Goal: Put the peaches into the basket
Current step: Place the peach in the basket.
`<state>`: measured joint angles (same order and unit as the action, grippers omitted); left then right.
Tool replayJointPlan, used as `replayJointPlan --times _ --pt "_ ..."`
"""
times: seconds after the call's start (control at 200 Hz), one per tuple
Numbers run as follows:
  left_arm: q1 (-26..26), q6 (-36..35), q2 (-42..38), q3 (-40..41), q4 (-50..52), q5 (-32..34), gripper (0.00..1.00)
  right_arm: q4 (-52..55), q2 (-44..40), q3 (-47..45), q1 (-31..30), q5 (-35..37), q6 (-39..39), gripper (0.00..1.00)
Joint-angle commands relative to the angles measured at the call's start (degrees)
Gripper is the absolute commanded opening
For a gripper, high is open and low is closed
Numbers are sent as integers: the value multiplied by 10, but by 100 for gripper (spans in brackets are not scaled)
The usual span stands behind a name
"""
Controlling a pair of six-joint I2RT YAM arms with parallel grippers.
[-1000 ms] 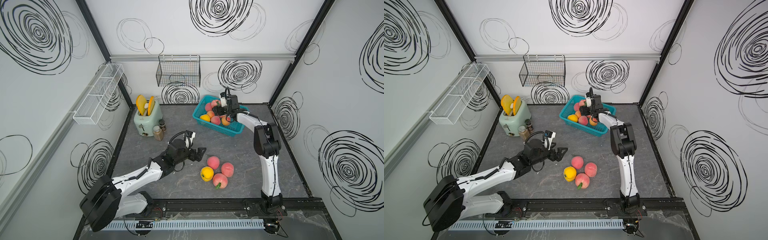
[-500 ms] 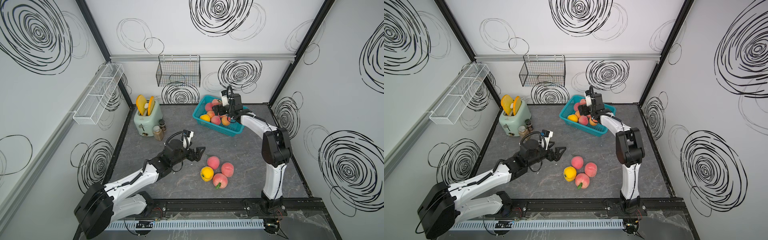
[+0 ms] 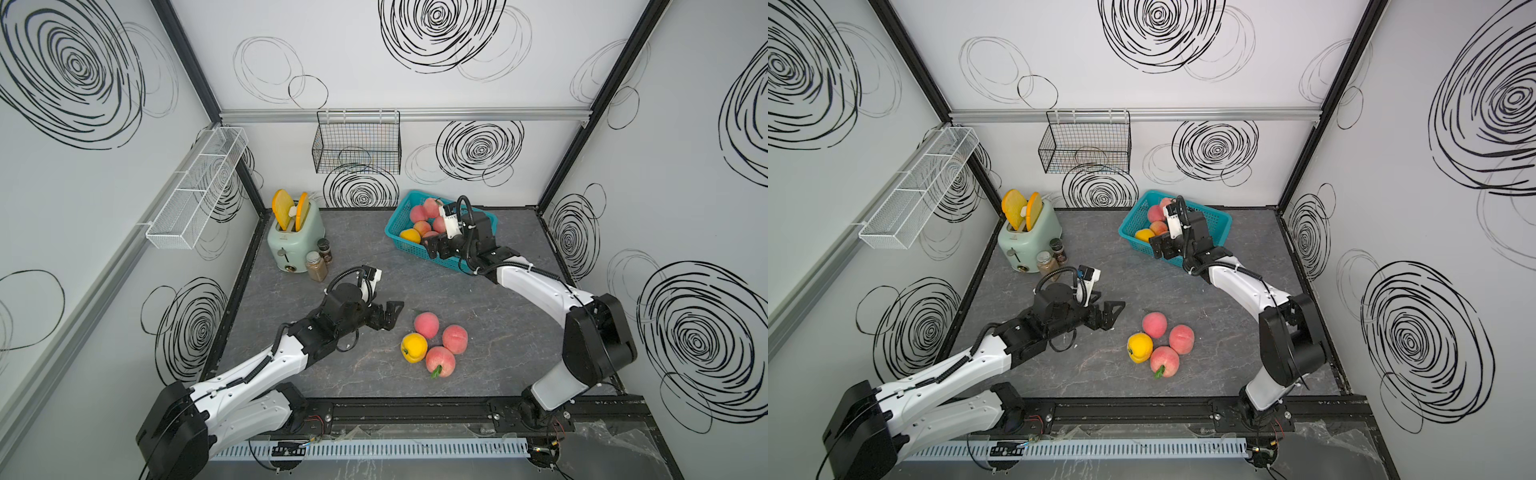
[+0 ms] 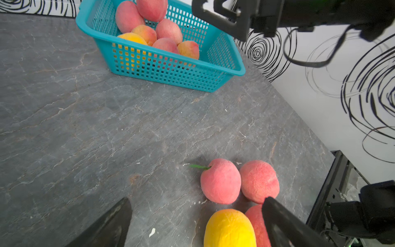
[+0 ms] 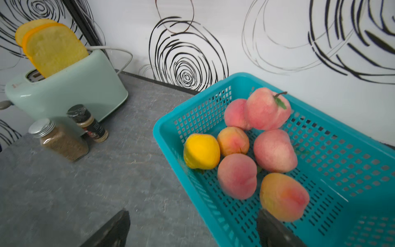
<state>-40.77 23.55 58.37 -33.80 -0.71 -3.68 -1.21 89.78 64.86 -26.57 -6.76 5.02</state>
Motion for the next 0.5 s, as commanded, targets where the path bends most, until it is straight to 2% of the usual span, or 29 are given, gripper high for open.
replayJointPlan --times 0.0,0.225,0.495 --pt "-15 23 -21 8 29 11 98 -14 -53 -42 -13 6 13 97" --pt "-49 43 -44 18 46 26 98 -4 -128 -135 -52 22 19 98" --pt "-82 67 -50 30 47 46 98 5 -186 -197 -109 43 30 100"
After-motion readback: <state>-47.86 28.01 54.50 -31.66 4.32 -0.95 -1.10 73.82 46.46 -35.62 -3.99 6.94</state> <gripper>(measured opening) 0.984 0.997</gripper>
